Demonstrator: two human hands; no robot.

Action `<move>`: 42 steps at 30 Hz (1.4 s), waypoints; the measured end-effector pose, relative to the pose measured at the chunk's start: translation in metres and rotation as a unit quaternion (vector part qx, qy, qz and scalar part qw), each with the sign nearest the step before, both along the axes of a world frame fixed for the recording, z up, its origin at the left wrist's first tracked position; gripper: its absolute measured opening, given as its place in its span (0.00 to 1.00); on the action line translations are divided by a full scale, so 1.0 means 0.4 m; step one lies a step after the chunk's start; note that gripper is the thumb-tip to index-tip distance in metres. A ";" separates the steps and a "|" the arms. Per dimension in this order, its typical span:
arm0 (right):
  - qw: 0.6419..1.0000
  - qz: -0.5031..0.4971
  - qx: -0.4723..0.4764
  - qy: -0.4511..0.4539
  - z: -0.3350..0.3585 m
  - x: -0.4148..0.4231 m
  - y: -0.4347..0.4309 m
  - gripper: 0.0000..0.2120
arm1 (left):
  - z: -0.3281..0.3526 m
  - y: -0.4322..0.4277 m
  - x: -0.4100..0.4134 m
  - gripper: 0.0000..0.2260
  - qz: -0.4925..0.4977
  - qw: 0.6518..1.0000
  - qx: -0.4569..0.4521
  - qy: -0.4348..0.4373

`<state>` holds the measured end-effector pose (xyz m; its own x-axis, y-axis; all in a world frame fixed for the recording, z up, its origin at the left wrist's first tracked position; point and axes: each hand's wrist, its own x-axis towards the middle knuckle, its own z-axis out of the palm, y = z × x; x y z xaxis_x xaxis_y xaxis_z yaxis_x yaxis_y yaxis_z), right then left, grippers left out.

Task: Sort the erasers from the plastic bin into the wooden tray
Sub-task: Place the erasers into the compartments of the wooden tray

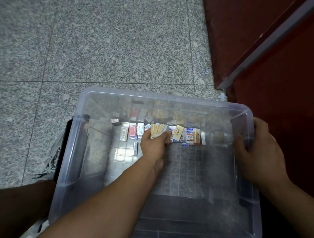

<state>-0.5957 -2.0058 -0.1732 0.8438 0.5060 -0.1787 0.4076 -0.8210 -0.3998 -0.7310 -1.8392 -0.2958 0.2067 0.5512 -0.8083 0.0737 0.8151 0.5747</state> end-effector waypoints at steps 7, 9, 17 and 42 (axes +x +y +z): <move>0.997 0.008 -0.074 0.013 0.045 -0.018 0.018 0.21 | 0.143 0.001 -0.092 0.21 -0.092 0.989 -0.013 -0.119; 0.996 0.001 -0.087 0.015 0.086 -0.035 0.017 0.25 | 0.215 0.007 -0.108 0.22 -0.130 0.980 0.002 -0.148; 0.973 0.008 0.200 0.119 0.435 -0.180 -0.054 0.04 | 0.659 -0.055 -0.127 0.22 -0.343 0.892 0.080 -0.284; 0.826 -0.369 0.427 -0.008 0.885 -0.440 -0.859 0.03 | 1.132 -0.727 -0.067 0.24 -0.548 0.749 0.100 -0.359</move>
